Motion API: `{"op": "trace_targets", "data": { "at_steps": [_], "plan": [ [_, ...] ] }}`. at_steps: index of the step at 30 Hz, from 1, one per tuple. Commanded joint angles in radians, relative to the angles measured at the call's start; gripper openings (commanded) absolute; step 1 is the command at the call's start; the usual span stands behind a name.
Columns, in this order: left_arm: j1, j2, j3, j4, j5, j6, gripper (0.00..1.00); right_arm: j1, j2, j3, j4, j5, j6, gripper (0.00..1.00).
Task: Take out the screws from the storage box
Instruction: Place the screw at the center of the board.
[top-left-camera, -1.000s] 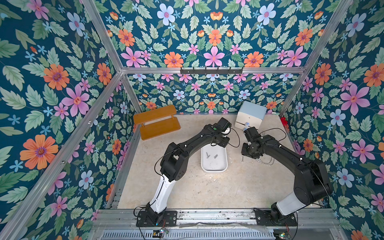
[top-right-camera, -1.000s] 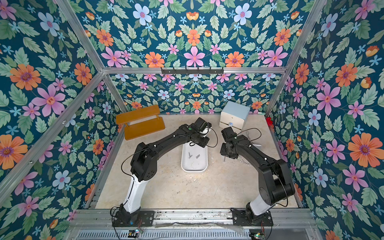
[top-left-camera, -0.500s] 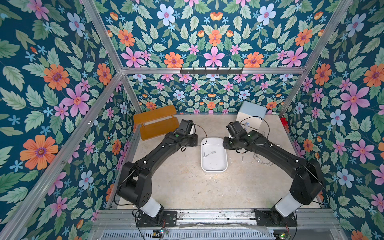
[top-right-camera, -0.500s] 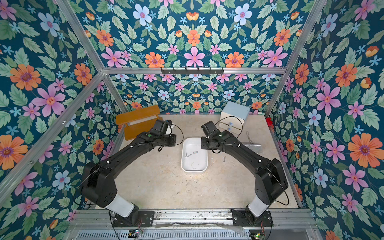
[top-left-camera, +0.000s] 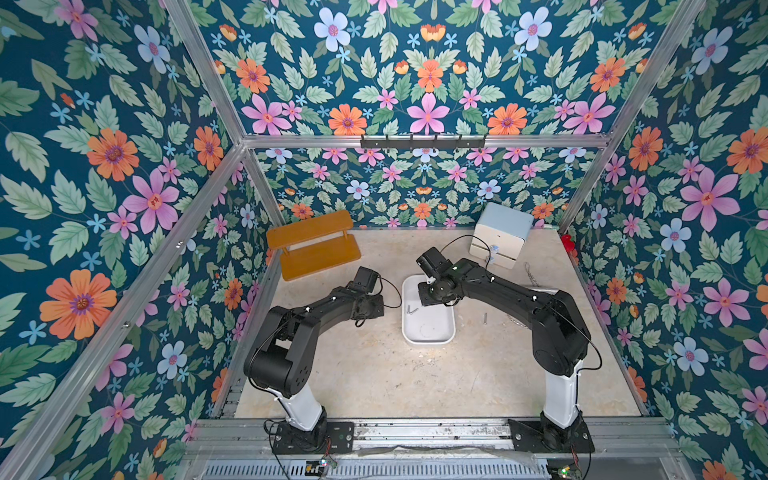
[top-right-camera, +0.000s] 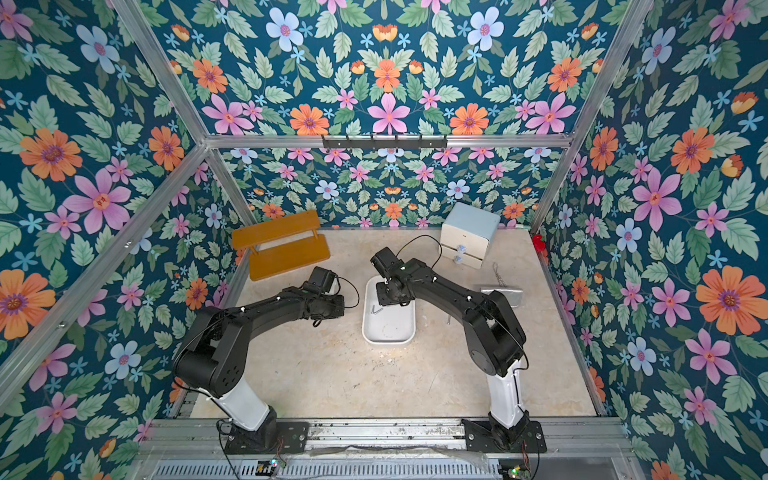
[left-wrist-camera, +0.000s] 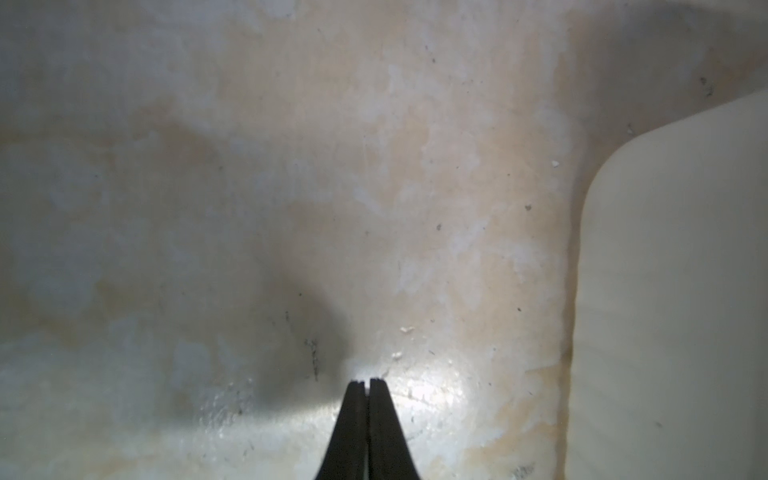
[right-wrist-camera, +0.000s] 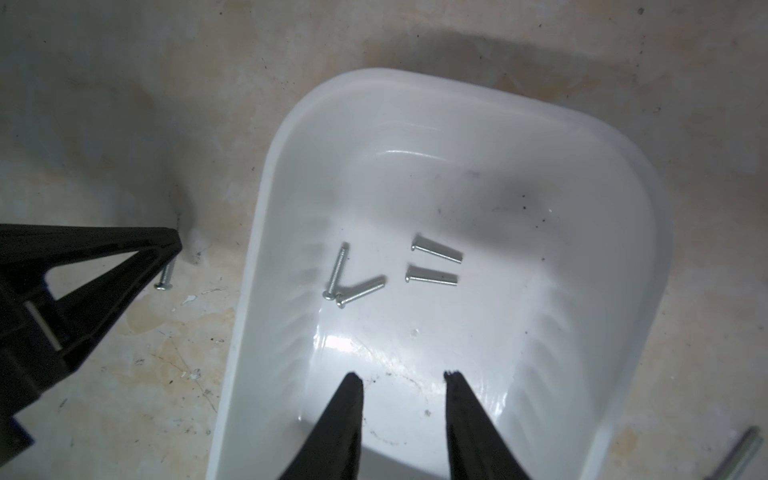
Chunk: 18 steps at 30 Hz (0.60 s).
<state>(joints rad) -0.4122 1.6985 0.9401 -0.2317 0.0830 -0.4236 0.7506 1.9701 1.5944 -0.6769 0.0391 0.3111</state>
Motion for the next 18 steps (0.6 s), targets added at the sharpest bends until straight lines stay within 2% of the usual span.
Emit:
{"op": "trace_targets", "data": {
  "at_steps": [1,9,14,18],
  "plan": [
    [0.006,0.033,-0.005,0.066,0.011,-0.013,0.0,-0.006,0.019,0.002,-0.005,0.022,-0.098,0.36],
    [0.008,0.112,-0.013,0.1,0.034,-0.02,0.02,-0.02,0.064,0.009,0.012,-0.018,-0.178,0.34],
    [0.007,0.07,-0.006,0.07,0.032,-0.01,0.3,-0.026,0.087,0.012,0.019,-0.046,-0.232,0.33],
    [0.008,0.033,0.003,0.04,0.035,-0.004,0.42,-0.026,0.11,0.023,0.019,-0.067,-0.276,0.34]
  ]
}}
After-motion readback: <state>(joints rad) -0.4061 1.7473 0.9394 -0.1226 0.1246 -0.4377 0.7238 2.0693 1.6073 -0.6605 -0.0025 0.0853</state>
